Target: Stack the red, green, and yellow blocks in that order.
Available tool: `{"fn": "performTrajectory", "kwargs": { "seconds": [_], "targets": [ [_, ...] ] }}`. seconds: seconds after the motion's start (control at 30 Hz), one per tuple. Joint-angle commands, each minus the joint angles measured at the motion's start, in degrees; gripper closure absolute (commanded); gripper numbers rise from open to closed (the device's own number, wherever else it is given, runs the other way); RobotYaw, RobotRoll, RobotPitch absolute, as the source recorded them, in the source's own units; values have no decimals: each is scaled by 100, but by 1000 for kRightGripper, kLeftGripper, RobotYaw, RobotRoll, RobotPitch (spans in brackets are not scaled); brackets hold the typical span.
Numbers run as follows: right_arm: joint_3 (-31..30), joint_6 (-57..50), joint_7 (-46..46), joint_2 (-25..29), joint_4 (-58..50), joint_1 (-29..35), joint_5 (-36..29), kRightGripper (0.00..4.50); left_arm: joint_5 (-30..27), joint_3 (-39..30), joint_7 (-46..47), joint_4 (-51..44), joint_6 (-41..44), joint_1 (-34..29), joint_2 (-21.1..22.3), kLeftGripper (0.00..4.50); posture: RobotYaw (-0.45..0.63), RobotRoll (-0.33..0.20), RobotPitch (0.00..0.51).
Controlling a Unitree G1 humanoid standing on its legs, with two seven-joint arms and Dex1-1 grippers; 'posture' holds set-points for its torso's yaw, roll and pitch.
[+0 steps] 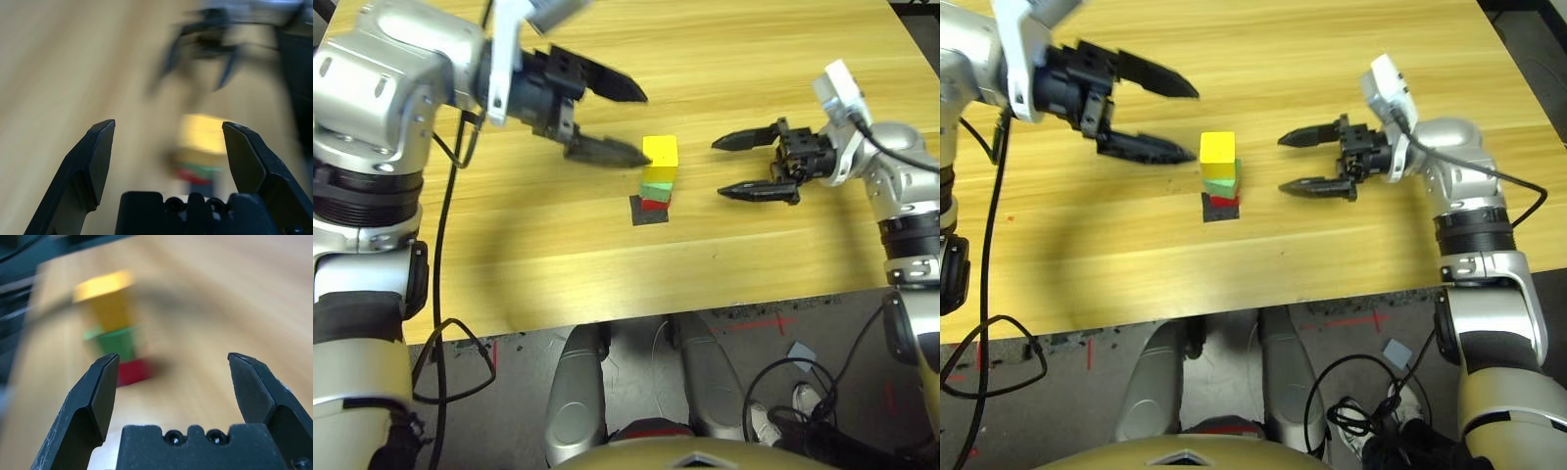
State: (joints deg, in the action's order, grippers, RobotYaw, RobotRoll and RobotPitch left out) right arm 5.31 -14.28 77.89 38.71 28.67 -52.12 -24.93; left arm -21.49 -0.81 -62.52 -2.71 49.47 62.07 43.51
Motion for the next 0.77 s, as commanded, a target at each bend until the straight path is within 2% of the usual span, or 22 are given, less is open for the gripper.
{"fn": "performTrajectory", "kwargs": {
  "seconds": [0.03, 0.1, 0.17, 0.3, 0.4, 0.53, 0.77],
  "targets": [
    [710, 343, -1537, -178, 307, 331, 115, 0, 459, -818, 1548, 89, -628, -909, -371, 41, 104, -21, 299],
    [1008, 576, -2096, -246, 405, 522, 139, 0, 554, -1182, 2202, -30, -961, -1448, -690, 41, 96, -28, 300],
    [1349, 984, -2739, -343, 491, 861, 177, 0, 613, -1615, 2908, -226, -1384, -2268, -1194, 41, 88, -35, 305],
    [1706, 1560, -3288, -274, 875, 1240, 246, 0, 886, -1925, 3872, -269, -2208, -3143, -1764, 41, 81, -42, 312],
    [1857, 2196, -3466, -108, 1308, 1481, 366, 0, 1116, -2310, 4378, 92, -3350, -3697, -1846, 41, 80, -49, 317],
    [1973, 2681, -3563, 105, 1856, 1523, 394, 0, 1204, -2573, 4703, 467, -4366, -4138, -1847, 41, 71, -70, 332],
    [2017, 2989, -3559, 260, 2282, 1633, 392, 0, 1151, -2550, 4762, 796, -4926, -4490, -1732, 41, 77, -82, 338]
  ]
}}
